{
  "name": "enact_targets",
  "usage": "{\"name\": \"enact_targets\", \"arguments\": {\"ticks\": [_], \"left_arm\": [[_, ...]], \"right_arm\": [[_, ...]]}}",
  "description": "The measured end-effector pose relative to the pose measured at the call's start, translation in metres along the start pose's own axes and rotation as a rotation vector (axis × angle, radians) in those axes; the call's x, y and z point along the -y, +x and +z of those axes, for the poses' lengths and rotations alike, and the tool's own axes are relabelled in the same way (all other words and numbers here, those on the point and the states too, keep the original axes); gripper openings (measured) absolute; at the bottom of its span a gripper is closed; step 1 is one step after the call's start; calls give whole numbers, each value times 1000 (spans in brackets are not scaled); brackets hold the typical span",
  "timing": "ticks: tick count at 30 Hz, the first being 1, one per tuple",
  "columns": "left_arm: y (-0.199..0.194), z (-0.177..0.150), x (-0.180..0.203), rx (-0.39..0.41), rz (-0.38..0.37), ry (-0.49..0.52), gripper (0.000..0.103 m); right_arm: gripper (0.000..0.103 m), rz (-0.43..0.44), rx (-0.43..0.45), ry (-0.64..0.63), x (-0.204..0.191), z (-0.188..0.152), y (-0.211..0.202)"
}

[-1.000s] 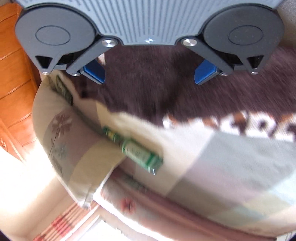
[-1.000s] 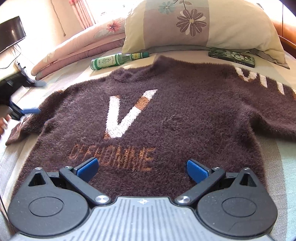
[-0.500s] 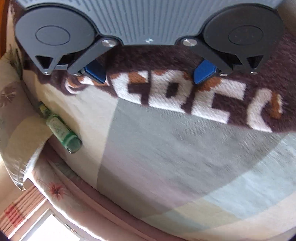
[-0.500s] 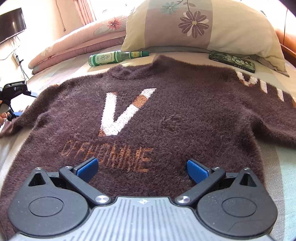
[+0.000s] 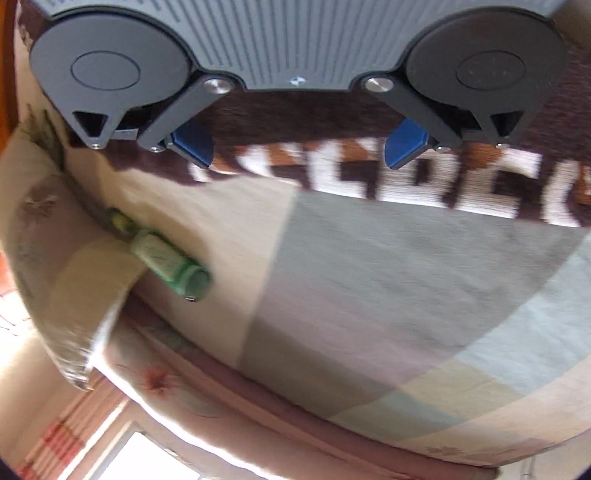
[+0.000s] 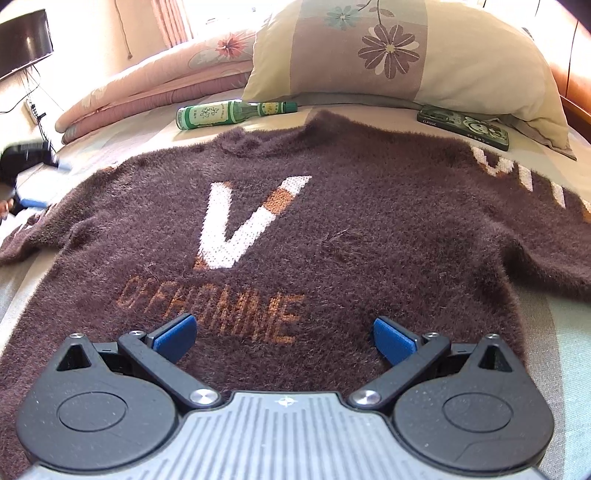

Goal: Fold clothes

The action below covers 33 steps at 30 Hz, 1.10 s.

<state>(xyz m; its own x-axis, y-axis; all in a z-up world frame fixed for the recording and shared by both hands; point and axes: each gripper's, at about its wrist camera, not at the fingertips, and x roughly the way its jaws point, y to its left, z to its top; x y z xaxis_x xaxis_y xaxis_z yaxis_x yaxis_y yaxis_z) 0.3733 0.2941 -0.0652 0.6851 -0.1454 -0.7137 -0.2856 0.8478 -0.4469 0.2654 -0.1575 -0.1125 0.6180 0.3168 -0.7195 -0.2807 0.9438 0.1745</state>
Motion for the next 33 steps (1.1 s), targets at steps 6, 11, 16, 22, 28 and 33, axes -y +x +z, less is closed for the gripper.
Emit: {"name": "enact_targets", "arguments": {"ticks": [6,11,16,22,28,33], "left_arm": [[35,-20,40,-73,-87,37,100],[39,-57,15,-70,-103,-2,100],[23,-59,24,-171,-65,26,99],[33,-4,46,-51,-89,2,99],[61,-2,45,-54,-48,-6,99],[52,-23,36,-50,-86,-3,99]], "right_arm": [[103,9,-2,5,2,1,-2],[103,41,-2,36,6,3,-8],[103,67,-6,66,8,4,-10],[103,61,-2,50,3,3,-10],[103,58,0,30,3,3,-9],[103,65,3,48,6,4,-11]]}}
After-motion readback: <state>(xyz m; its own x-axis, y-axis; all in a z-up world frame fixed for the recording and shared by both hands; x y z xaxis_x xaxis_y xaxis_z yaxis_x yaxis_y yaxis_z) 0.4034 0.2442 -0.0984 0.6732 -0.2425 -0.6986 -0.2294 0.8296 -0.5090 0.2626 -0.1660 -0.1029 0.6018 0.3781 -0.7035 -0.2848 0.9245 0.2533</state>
